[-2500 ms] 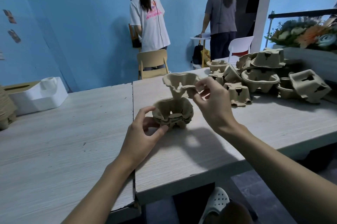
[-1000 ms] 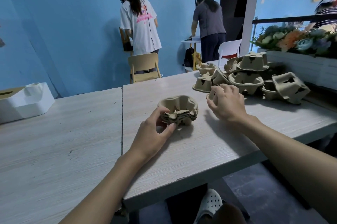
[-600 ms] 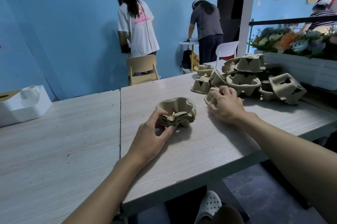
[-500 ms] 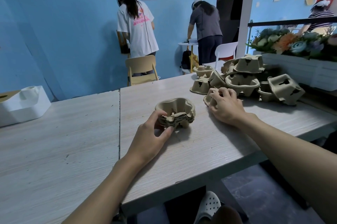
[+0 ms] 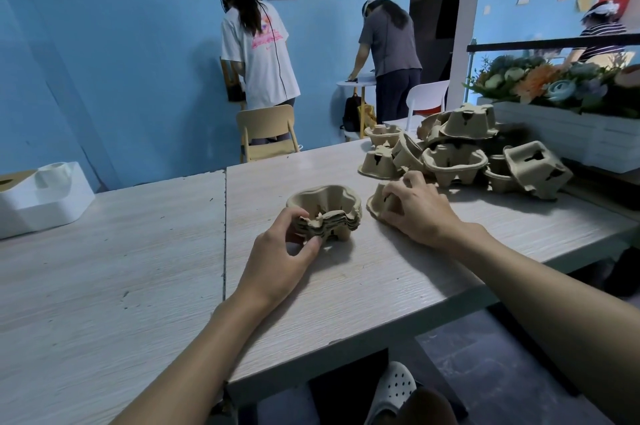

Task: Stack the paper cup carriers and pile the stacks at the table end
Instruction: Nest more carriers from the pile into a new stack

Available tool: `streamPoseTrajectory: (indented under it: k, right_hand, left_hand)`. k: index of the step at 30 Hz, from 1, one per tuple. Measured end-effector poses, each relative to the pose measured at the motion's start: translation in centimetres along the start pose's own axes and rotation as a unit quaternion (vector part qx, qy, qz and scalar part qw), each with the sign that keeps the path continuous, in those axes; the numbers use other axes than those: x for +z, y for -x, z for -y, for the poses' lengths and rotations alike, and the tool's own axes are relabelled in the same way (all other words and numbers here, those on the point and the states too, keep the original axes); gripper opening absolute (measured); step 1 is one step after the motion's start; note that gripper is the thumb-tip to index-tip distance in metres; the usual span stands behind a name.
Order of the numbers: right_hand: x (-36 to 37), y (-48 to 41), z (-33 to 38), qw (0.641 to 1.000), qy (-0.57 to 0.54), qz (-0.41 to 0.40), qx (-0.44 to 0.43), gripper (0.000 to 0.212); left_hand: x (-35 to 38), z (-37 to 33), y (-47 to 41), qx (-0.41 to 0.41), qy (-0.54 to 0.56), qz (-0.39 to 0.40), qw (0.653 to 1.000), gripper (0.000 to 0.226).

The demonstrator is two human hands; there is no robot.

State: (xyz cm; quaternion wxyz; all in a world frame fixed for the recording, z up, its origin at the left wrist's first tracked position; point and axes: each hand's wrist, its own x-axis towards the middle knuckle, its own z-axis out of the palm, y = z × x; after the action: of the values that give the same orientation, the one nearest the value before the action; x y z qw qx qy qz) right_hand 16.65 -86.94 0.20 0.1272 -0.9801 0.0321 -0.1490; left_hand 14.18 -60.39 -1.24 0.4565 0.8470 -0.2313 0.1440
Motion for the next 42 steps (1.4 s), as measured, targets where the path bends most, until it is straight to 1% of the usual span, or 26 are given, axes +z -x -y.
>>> streamPoseTrajectory:
  k: [2,4,5,6,8,9,10,11,13,14,15,16,18,20,23,25,27,29,31,36,38,42]
  right_hand:
    - [-0.1,0.2,0.6,0.997,-0.058,-0.026,-0.031,0.037]
    - [0.0,0.2,1.5,0.980,-0.182,-0.063,-0.040,0.036]
    - [-0.1,0.2,2.1,0.963,-0.258,-0.071,-0.022,0.034]
    - [-0.1,0.2,2.7,0.939,-0.336,-0.074,0.002,0.031]
    - [0.1,0.3,3.9,0.880,-0.473,-0.030,0.044,0.025]
    - [0.2,0.5,4.5,0.858,-0.511,-0.002,0.053,0.026]
    - [0.5,0.5,4.8,0.851,-0.522,0.015,0.049,0.030]
    - [0.5,0.6,5.1,0.855,-0.517,0.031,0.036,0.036]
    - [0.6,0.6,5.5,0.880,-0.470,0.061,0.021,0.059]
    - [0.7,0.4,5.4,0.894,-0.442,0.066,0.026,0.072]
    - [0.7,0.2,5.4,0.904,-0.421,0.065,0.044,0.078]
    - [0.6,0.0,5.2,0.907,-0.414,0.056,0.058,0.078]
    - [0.1,0.1,5.2,0.922,-0.382,0.021,0.057,0.066]
    - [-0.4,0.4,5.2,0.947,-0.321,-0.013,0.013,0.053]
    - [-1.4,1.1,5.6,0.972,-0.231,-0.014,-0.049,0.045]
    - [-1.5,1.3,5.8,0.984,-0.159,0.002,-0.074,0.045]
    - [-1.7,1.7,6.0,0.987,-0.121,0.030,-0.105,0.056]
    - [-1.7,1.8,6.0,0.981,-0.125,0.070,-0.132,0.069]
    - [-1.5,1.8,5.8,0.979,-0.123,0.075,-0.143,0.071]
    - [-0.4,1.4,5.7,0.979,-0.184,-0.030,-0.081,0.047]
    - [-0.3,1.3,5.8,0.978,-0.191,-0.058,-0.054,0.044]
    - [-0.7,1.2,6.3,0.972,-0.197,-0.128,-0.016,0.043]
  left_hand:
    - [-0.2,0.2,0.0,-0.007,0.011,-0.016,1.000,0.029]
    - [-0.6,0.6,0.2,-0.015,0.020,-0.036,0.999,0.029]
    - [-0.9,0.8,0.3,-0.017,0.022,-0.045,0.999,0.029]
    - [-1.2,1.0,0.5,-0.019,0.024,-0.052,0.998,0.029]
    - [-1.7,1.2,0.9,-0.024,0.030,-0.061,0.997,0.030]
    - [-2.0,1.2,1.1,-0.025,0.032,-0.063,0.997,0.030]
    - [-2.2,1.2,1.3,-0.026,0.033,-0.066,0.997,0.030]
    - [-2.4,1.3,1.5,-0.025,0.032,-0.068,0.997,0.030]
    - [-2.8,1.5,1.8,-0.025,0.030,-0.075,0.996,0.030]
    - [-3.0,1.6,2.0,-0.027,0.030,-0.079,0.996,0.030]
    - [-3.2,1.7,2.1,-0.029,0.030,-0.081,0.996,0.030]
    - [-3.3,1.7,2.2,-0.032,0.030,-0.082,0.996,0.030]
    - [-3.3,1.8,2.5,-0.032,0.031,-0.086,0.995,0.030]
    - [-3.2,1.7,2.6,-0.027,0.026,-0.088,0.995,0.030]
    - [-3.1,1.6,2.6,-0.019,0.015,-0.090,0.996,0.030]
    - [-3.1,1.6,2.7,-0.019,0.014,-0.092,0.996,0.031]
    - [-3.1,1.6,2.7,-0.020,0.012,-0.093,0.995,0.031]
    - [-3.1,1.6,2.7,-0.020,0.008,-0.093,0.995,0.031]
    - [-3.1,1.6,2.7,-0.019,0.007,-0.093,0.995,0.031]
    - [-3.1,1.7,2.7,-0.017,0.004,-0.092,0.996,0.032]
    - [-3.1,1.8,2.8,-0.017,0.005,-0.092,0.996,0.031]
    - [-3.1,2.0,2.7,-0.023,0.010,-0.091,0.996,0.032]
